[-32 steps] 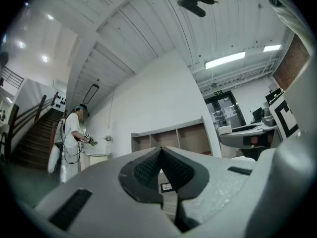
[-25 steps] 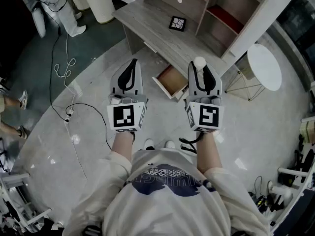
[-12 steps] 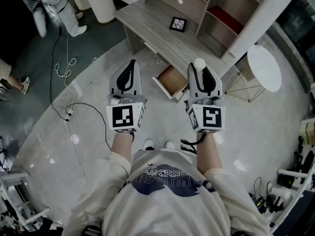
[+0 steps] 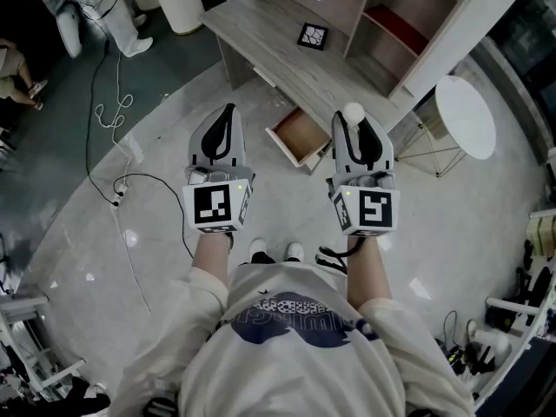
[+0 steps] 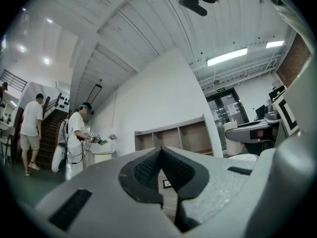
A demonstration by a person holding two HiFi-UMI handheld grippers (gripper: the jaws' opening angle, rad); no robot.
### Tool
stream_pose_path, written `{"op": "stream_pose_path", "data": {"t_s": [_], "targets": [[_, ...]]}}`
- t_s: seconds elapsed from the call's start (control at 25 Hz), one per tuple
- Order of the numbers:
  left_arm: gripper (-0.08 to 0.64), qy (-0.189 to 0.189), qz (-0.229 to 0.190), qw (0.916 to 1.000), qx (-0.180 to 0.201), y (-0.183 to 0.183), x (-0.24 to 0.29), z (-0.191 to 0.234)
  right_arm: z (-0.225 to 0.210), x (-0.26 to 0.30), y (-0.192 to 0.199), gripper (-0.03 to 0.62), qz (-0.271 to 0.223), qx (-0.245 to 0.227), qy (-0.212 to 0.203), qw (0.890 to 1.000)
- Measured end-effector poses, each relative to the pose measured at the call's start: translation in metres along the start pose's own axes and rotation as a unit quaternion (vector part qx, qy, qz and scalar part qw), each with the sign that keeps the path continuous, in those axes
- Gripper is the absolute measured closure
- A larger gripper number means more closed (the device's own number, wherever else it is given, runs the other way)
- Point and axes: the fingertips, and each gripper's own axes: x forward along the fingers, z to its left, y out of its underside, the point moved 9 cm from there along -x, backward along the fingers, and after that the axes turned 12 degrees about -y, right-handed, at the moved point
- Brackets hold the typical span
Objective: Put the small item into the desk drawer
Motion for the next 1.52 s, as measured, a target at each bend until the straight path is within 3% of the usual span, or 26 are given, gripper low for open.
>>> {"op": "stream_pose_path", "data": {"t_s": [0.8,1.04,1.52], "targets": [[0.552,-0.031,0.026,0.9990,0.020,0.012,-0.007,-0.048,-0.043,-0.018,0.026,0.469,0.011,0.017,-0.040,0.999],[0.552,-0.029,0.032,0.9989,0.015,0.027,0.013,-0.032,-0.040,0.005,0.043,0.469,0.028,0.020,-0.038,0.999],[0.552,0.014,0.060,0.9981,-0.002,0.073,0.093,0.027,-0.033,0.083,0.088,0.469,0.095,0.009,-0.008,0.995]]}}
